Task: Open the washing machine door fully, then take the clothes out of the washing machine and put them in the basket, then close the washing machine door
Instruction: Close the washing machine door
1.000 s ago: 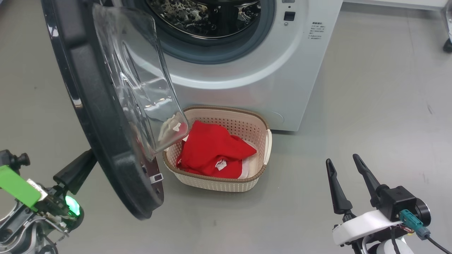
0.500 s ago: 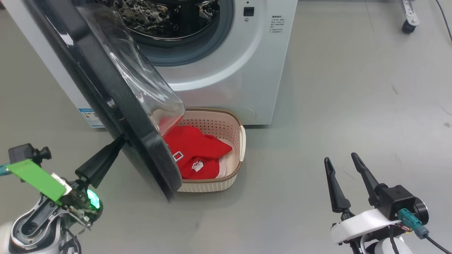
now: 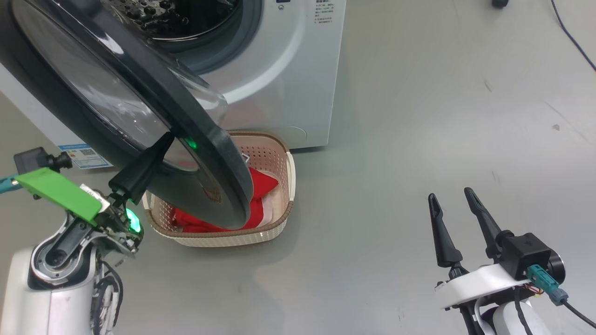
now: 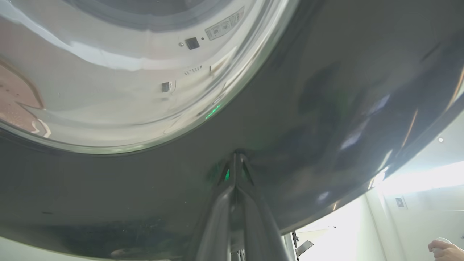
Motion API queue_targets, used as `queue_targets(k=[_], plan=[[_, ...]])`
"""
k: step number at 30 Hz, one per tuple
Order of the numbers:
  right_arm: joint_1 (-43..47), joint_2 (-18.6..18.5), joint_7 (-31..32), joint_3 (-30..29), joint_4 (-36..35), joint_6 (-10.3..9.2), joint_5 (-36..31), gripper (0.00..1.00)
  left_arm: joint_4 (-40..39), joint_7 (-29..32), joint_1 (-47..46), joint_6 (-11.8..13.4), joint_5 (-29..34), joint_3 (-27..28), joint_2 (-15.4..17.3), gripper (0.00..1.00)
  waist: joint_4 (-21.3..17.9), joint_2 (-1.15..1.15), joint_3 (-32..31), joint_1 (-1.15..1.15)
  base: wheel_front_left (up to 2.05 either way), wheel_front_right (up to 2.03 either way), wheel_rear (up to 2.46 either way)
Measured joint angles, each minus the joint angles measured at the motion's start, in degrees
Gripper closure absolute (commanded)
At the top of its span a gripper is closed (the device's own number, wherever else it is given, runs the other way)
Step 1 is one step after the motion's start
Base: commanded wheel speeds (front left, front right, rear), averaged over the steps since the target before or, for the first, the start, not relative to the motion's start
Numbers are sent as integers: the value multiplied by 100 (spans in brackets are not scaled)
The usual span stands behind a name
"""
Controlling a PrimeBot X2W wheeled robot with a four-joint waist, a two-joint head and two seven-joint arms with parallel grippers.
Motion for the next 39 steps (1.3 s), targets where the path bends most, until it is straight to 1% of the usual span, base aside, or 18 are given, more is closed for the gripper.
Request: queue_targets(k=[9,24,33,39], plan=[[-158,13,-43,-2,4,2,10,0,433,-401,-645,0,64,-70,-53,100,-296,0,256,0,0,0,0],[-361,41,-70,-16,-4,12,45,0,1090,-1369,-1798,0,180,68,-129,100,-697,0,763,0,0,0,0],[-550,86,-94,43,-10,97,113,0,1393,-1876,-2520,0,388,127,-147,100,-952,0,1153,0,0,0,0],[-733,102,-97,47,4,105,210,0,1645,-2197,-3044,0,527,144,-147,100,-1165,0,1469,0,0,0,0]])
